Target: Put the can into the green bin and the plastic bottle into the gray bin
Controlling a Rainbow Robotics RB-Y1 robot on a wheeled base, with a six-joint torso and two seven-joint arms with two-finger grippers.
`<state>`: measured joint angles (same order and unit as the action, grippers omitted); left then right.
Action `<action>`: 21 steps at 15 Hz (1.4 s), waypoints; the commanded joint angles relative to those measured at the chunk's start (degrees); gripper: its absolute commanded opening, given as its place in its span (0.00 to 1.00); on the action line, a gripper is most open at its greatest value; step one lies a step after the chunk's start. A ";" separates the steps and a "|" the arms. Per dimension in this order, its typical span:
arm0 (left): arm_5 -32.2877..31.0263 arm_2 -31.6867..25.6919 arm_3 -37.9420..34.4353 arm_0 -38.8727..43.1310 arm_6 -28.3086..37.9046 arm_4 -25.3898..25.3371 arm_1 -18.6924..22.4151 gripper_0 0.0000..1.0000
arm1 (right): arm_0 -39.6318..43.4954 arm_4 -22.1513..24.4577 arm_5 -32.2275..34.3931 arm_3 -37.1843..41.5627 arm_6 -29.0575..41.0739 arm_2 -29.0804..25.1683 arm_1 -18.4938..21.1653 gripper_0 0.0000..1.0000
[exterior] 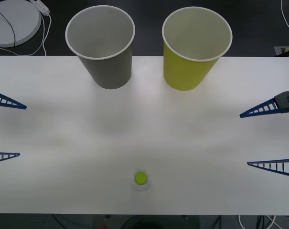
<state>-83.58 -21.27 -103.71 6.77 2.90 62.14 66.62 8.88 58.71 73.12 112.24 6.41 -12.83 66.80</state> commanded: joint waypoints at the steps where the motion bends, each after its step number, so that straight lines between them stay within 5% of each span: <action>1: 0.00 0.00 0.00 0.00 0.00 0.00 0.00 1.00 | 0.00 0.00 0.00 0.00 0.00 0.00 0.00 1.00; 10: -2.20 0.97 2.11 1.05 -1.23 -0.79 3.08 1.00 | 0.00 0.00 0.00 0.00 0.00 0.00 0.00 1.00; 16: -4.83 6.94 12.30 0.97 -15.38 -6.50 2.90 1.00 | 0.00 0.00 0.00 0.00 0.00 0.00 0.00 1.00; 21: -6.24 10.11 15.91 1.05 -19.86 -6.59 0.70 1.00 | 0.00 0.00 0.00 0.00 0.00 0.00 0.00 1.00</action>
<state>-89.60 -11.90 -88.01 7.81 -16.61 55.46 68.35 8.87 58.71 73.12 112.23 6.41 -12.83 66.79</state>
